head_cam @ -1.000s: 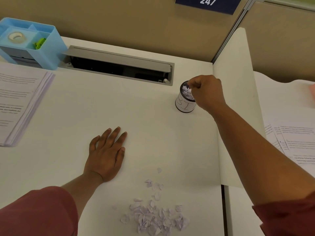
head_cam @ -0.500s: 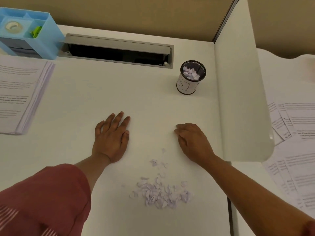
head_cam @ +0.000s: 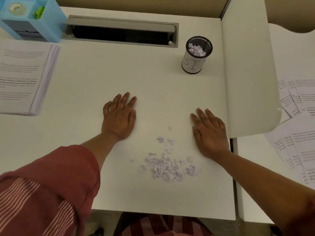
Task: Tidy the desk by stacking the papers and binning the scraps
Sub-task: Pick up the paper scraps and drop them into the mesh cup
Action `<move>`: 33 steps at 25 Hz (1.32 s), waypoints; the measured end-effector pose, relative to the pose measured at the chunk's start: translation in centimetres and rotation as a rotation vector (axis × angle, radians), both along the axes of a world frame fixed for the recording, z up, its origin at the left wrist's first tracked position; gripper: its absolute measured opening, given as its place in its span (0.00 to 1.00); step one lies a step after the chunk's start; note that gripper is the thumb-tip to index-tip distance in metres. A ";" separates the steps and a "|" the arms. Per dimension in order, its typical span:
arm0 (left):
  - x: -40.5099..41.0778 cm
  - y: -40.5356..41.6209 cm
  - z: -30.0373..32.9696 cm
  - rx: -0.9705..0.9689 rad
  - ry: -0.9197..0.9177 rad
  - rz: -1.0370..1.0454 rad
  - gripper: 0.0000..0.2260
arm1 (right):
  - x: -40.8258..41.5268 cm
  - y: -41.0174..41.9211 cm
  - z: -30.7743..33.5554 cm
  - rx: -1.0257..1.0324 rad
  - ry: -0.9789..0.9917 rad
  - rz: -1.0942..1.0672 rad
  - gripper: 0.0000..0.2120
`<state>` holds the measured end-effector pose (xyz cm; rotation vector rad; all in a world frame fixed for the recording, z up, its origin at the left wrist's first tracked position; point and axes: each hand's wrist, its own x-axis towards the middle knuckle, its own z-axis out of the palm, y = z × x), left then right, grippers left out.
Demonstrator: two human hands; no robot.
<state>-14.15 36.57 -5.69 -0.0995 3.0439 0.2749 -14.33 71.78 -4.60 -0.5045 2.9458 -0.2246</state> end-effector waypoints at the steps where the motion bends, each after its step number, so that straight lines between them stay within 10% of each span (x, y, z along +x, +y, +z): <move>1: 0.1 0.0 0.0 0.001 0.008 -0.002 0.25 | -0.1 -0.1 0.1 0.002 -0.004 -0.002 0.25; 9: 0.8 1.0 0.7 0.239 0.009 0.020 0.26 | -0.1 -0.3 0.4 0.003 -0.023 -0.030 0.26; 16: 5.1 9.8 2.8 0.333 -0.227 -0.548 0.35 | -0.1 -0.3 0.1 -0.005 -0.002 -0.042 0.26; 24: 6.9 7.1 4.2 0.280 -0.409 -0.749 0.38 | -0.1 -0.2 -0.1 -0.007 -0.004 -0.037 0.26; 33: 6.9 8.8 4.2 0.433 -0.361 -0.556 0.09 | 0.1 -0.2 -0.4 -0.007 -0.009 -0.045 0.25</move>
